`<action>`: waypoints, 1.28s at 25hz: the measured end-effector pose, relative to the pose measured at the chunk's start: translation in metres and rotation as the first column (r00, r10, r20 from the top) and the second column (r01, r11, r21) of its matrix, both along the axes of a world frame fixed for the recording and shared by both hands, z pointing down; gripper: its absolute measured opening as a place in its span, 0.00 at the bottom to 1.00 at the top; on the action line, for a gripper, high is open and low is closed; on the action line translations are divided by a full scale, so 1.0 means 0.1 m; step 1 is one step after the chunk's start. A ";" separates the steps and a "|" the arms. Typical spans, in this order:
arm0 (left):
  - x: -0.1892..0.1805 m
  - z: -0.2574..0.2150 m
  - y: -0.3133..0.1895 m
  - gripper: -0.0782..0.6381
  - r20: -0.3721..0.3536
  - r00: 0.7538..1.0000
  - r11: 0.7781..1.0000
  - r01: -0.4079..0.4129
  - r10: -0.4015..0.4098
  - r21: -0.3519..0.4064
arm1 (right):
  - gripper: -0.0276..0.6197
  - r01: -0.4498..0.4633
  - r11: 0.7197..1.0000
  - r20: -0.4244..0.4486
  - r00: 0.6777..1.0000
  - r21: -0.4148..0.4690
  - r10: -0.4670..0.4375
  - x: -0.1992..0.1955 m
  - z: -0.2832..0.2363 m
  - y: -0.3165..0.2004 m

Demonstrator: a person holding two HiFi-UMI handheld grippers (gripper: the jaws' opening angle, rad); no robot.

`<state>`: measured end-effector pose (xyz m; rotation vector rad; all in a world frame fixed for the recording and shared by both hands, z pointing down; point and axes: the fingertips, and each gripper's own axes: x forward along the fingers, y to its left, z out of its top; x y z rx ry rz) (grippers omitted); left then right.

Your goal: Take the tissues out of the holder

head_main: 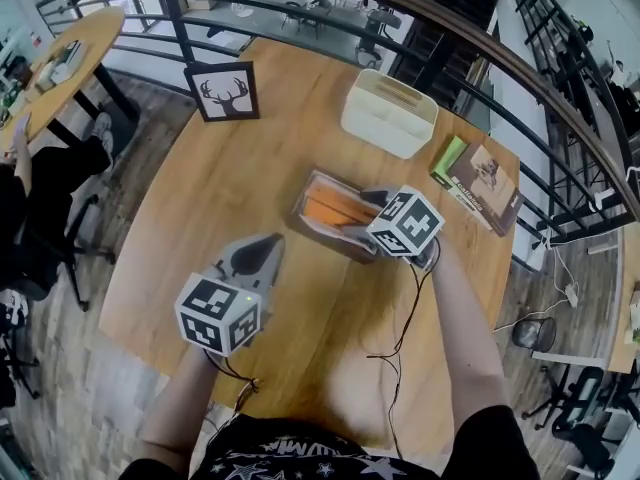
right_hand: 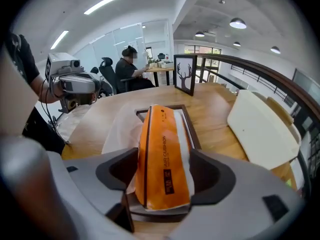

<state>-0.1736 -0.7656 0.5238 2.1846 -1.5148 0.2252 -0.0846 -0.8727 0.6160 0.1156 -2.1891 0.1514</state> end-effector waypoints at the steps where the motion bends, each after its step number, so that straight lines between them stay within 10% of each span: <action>1: -0.02 0.01 0.01 0.13 -0.002 1.000 1.000 0.005 -0.005 -0.004 | 0.51 0.007 1.000 -0.019 1.000 -0.001 -0.007 -0.01 0.02 0.00; 18: -0.01 -0.08 0.30 0.13 -0.032 0.999 1.000 0.016 -0.016 -0.005 | 0.39 -0.001 0.943 -0.044 0.999 0.332 0.017 -0.05 -0.12 0.18; 32: -0.06 -0.58 0.98 0.13 -0.009 1.000 0.997 0.009 -0.008 0.077 | 0.39 -0.132 0.719 0.106 0.991 0.682 0.082 0.08 -1.45 0.80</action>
